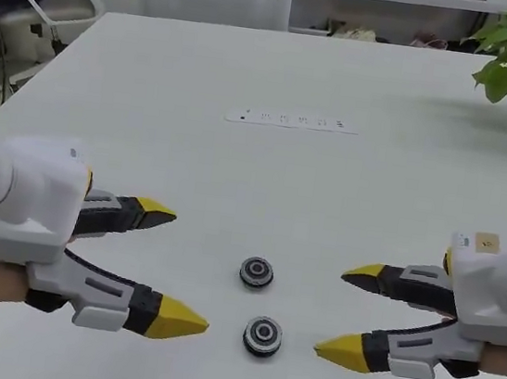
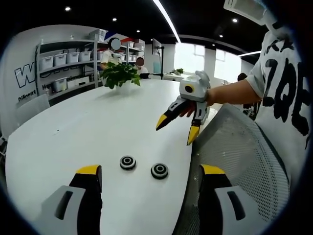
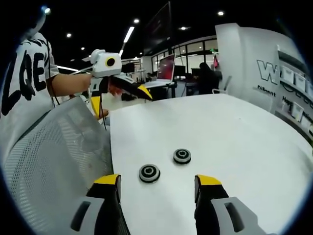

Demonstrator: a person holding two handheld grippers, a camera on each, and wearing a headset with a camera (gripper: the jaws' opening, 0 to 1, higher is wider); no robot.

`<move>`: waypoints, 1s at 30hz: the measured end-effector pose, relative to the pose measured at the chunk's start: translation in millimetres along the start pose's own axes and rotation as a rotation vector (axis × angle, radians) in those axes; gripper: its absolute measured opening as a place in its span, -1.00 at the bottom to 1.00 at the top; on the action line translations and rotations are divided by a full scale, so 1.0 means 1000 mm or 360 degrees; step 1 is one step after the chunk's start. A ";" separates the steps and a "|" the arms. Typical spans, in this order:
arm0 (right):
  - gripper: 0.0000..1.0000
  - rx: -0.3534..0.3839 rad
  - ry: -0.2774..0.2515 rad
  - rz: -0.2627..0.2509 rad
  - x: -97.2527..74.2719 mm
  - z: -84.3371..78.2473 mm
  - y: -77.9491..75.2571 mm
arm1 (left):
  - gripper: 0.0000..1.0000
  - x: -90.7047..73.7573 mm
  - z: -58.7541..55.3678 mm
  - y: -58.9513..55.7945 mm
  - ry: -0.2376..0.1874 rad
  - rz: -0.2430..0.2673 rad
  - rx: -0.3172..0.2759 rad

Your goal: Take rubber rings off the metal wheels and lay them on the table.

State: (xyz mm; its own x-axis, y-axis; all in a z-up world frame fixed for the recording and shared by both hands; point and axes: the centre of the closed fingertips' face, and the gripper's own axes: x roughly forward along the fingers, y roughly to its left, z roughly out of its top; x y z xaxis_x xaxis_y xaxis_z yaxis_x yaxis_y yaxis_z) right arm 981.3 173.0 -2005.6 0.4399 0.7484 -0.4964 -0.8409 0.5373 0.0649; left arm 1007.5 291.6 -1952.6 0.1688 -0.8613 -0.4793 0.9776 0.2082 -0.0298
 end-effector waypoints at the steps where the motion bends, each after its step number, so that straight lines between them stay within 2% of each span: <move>1: 0.16 -0.0001 0.0001 0.0003 0.001 -0.001 0.000 | 0.55 0.001 -0.001 0.000 0.0004 -0.0006 0.0000; 16: 0.01 -0.0028 0.0072 0.0080 0.018 -0.016 -0.003 | 0.38 0.023 -0.014 -0.004 0.0076 -0.0092 0.0019; 30: -0.09 -0.0079 0.0146 0.0167 0.034 -0.022 0.004 | 0.28 0.045 -0.028 -0.008 0.0161 -0.0170 0.0029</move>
State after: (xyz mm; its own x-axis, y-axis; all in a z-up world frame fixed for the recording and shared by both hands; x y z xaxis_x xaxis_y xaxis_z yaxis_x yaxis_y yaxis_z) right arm 986.5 192.1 -2041.5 0.3199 0.7597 -0.5661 -0.8963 0.4363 0.0790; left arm 1003.5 264.0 -1998.4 0.0510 -0.8268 -0.5602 0.9917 0.1085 -0.0697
